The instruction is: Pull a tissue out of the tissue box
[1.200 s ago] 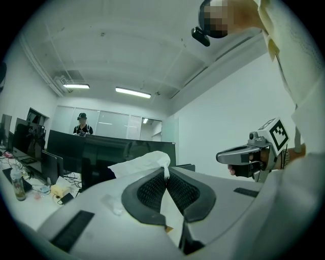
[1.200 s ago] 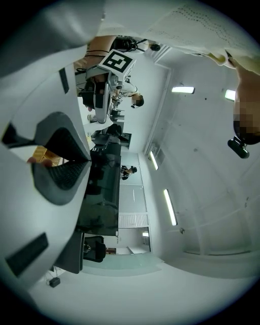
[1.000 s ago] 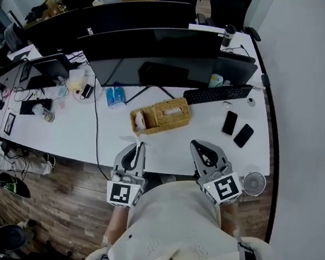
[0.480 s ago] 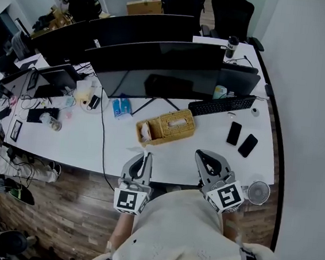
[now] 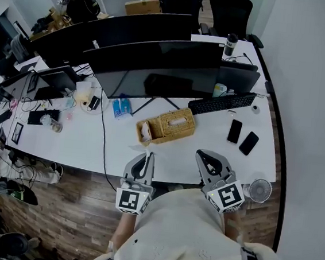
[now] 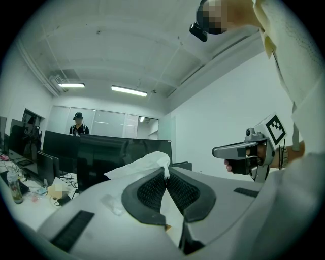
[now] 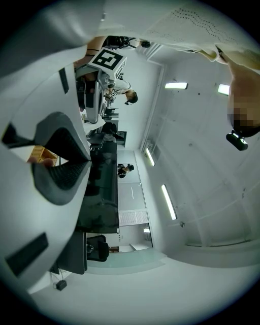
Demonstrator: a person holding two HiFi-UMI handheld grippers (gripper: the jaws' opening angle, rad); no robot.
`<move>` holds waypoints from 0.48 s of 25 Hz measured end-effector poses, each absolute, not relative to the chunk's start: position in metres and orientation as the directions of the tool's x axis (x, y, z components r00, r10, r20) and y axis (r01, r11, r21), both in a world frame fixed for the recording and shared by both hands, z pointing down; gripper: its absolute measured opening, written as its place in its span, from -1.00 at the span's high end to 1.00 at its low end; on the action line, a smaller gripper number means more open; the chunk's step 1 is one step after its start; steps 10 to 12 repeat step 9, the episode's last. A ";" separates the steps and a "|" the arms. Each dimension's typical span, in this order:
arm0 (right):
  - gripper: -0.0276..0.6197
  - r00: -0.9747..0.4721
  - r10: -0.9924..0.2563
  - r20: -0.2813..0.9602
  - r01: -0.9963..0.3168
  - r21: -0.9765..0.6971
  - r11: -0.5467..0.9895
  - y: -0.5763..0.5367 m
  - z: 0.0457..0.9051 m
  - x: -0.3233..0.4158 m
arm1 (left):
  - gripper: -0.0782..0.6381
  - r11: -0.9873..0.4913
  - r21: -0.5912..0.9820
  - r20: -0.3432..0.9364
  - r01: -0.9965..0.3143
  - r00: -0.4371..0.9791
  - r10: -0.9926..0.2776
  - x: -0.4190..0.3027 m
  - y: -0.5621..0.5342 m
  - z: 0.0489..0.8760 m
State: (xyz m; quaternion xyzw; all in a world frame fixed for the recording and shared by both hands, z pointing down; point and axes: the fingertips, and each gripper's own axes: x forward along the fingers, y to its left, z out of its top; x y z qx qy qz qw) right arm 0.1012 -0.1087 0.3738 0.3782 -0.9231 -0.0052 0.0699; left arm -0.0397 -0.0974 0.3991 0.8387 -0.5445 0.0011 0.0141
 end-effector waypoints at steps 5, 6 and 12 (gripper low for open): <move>0.91 -0.701 -0.701 0.133 -0.698 0.071 0.712 -0.108 0.375 0.101 | 0.74 -0.412 0.021 0.018 -0.911 0.412 -0.911 -0.040 -0.099 0.399; 0.91 -0.701 -0.701 0.133 -0.698 0.071 0.712 -0.108 0.375 0.101 | 0.74 -0.411 0.023 0.017 -0.912 0.411 -0.911 -0.040 -0.099 0.399; 0.91 -0.701 -0.700 0.133 -0.698 0.074 0.713 -0.108 0.377 0.100 | 0.74 -0.411 0.026 0.016 -0.911 0.411 -0.911 -0.041 -0.099 0.401</move>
